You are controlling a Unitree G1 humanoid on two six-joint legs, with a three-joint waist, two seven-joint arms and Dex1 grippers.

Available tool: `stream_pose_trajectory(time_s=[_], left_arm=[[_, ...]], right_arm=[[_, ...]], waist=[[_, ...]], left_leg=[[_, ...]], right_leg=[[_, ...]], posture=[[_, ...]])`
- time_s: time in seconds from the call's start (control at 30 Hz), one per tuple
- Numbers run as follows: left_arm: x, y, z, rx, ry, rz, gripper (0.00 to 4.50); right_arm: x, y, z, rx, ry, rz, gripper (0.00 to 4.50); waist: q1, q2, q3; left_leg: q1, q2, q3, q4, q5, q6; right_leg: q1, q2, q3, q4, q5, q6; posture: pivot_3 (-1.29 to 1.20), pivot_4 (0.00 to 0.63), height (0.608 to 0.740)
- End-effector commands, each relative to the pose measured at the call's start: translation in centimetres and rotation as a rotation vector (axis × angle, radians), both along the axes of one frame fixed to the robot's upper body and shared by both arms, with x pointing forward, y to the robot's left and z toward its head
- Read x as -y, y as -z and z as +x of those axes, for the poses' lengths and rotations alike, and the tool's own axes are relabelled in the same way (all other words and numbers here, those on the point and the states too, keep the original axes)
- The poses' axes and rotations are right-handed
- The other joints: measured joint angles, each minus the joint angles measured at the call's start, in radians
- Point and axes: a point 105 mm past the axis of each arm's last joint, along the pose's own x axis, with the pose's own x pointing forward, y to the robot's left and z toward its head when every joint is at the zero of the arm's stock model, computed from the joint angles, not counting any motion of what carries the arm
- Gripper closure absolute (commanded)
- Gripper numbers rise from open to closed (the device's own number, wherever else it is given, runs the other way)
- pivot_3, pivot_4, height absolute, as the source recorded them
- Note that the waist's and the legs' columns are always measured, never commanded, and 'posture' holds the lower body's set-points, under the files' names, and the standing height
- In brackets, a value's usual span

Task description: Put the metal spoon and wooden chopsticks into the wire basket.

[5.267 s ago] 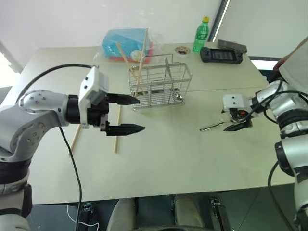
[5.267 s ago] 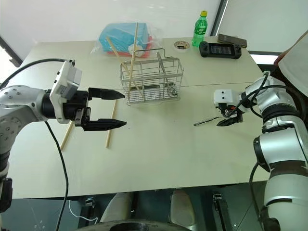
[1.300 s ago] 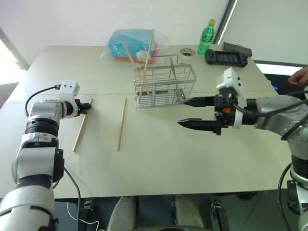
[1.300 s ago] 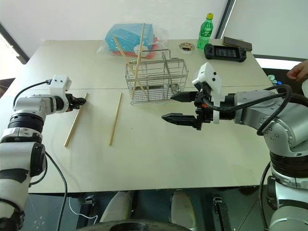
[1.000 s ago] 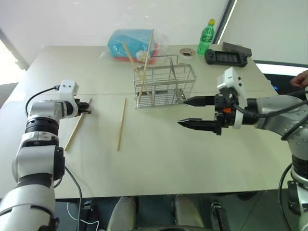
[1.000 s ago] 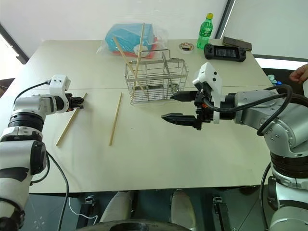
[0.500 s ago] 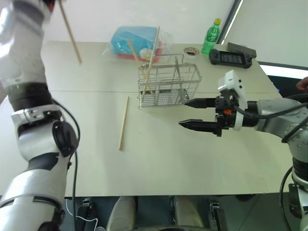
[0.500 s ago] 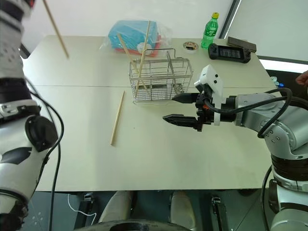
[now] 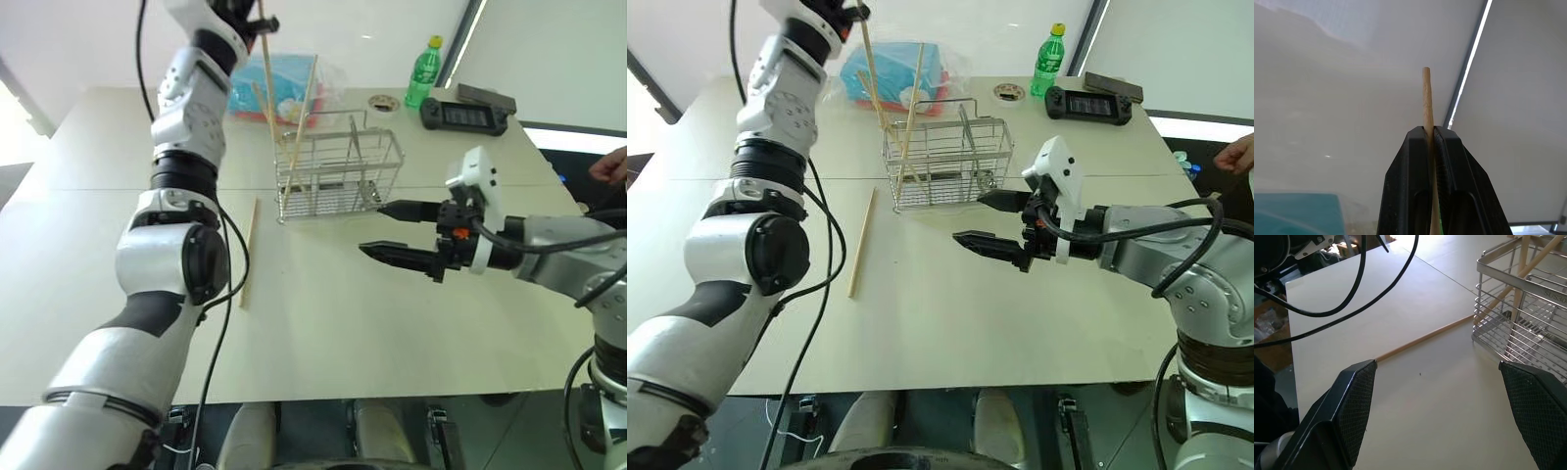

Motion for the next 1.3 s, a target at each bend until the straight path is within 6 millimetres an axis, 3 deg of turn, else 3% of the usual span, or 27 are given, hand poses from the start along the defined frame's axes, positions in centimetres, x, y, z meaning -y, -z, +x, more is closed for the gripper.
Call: stream_pose_trajectory(time_s=[0.03,0.2,0.3,0.5,0.53,0.7,0.77,0.97,1.1,1.3], left_arm=[[2.2,-2.3,-1.2,0.1,0.039,0.034,4.49],[3.9,-1.0,-1.4,0.136,0.053,0.092,4.49],[3.9,-0.4,-1.4,0.122,0.073,0.065,3.42],[2.0,-0.5,-1.6,0.109,0.082,-0.029,0.35],[1.4,-0.6,-1.6,0.104,0.075,-0.045,0.03],[-3.3,-1.2,-2.5,0.063,0.006,-0.061,0.03],[-5.9,-1.3,-3.2,0.024,-0.052,0.01,0.03],[-10.3,2.5,-3.9,-0.276,-0.195,0.283,0.03],[-11.2,7.7,-4.3,-0.619,-0.229,0.403,0.03],[-7.9,14.3,-6.1,-0.852,-0.112,0.568,0.03]], right_arm=[[0.1,-1.1,-0.5,0.049,0.018,0.027,0.36],[0.3,-1.3,-0.6,0.051,0.044,0.048,0.36],[0.5,-1.5,-0.5,0.053,0.059,0.055,0.36],[0.7,-1.6,-0.2,0.044,0.069,0.063,0.36],[0.7,-1.6,-0.2,0.043,0.068,0.064,0.36],[0.6,-1.6,0.3,0.038,0.065,0.069,0.36],[0.5,-1.5,0.4,0.034,0.063,0.073,0.36],[0.5,-1.2,0.8,0.023,0.055,0.074,0.36],[0.4,-1.0,1.0,0.019,0.048,0.071,0.36],[0.2,-1.0,1.3,0.021,0.041,0.071,0.36]], waist=[[-0.001,0.0,0.0],[-0.001,0.0,0.0],[-0.002,0.0,0.0],[-0.004,0.0,0.0],[-0.004,0.0,0.0],[-0.009,0.001,0.0],[-0.01,0.001,0.0],[-0.001,0.001,0.001],[0.008,0.001,0.001],[-0.005,0.001,0.001]], left_leg=[[0.0,0.0,0.0,0.0,0.0,0.0],[0.0,0.0,0.0,0.001,0.0,0.0],[0.0,0.0,0.0,0.001,0.0,0.0],[0.0,0.0,0.0,0.001,0.0,0.0],[0.0,0.0,0.0,0.001,0.0,0.0],[0.0,0.0,0.0,0.001,0.0,0.0],[0.001,0.0,0.0,0.0,0.0,0.0],[0.002,0.0,-0.001,0.001,0.0,0.0],[0.002,0.0,-0.001,0.002,0.0,0.0],[0.002,0.0,-0.001,0.001,0.0,0.0]], right_leg=[[0.0,0.0,0.0,0.0,0.0,0.0],[0.001,0.0,0.0,0.001,0.0,0.0],[0.0,0.0,0.0,0.001,0.0,0.0],[0.0,0.0,0.0,0.001,0.0,0.0],[0.0,0.0,0.0,0.001,0.0,0.0],[0.0,0.0,0.0,0.002,0.0,0.0],[0.0,0.0,0.0,0.003,0.0,0.0],[0.0,0.001,0.0,0.004,0.0,0.0],[0.003,0.0,0.0,0.003,0.0,0.0],[0.001,0.001,0.0,0.003,0.0,0.0]], posture=[[0.0,0.15,0.71],[0.0,0.15,0.71],[0.0,0.15,0.71],[0.0,0.15,0.71],[0.0,0.15,0.71],[0.0,0.15,0.71],[0.0,0.15,0.71],[0.0,0.15,0.71],[0.0,0.15,0.71],[0.0,0.15,0.71]])
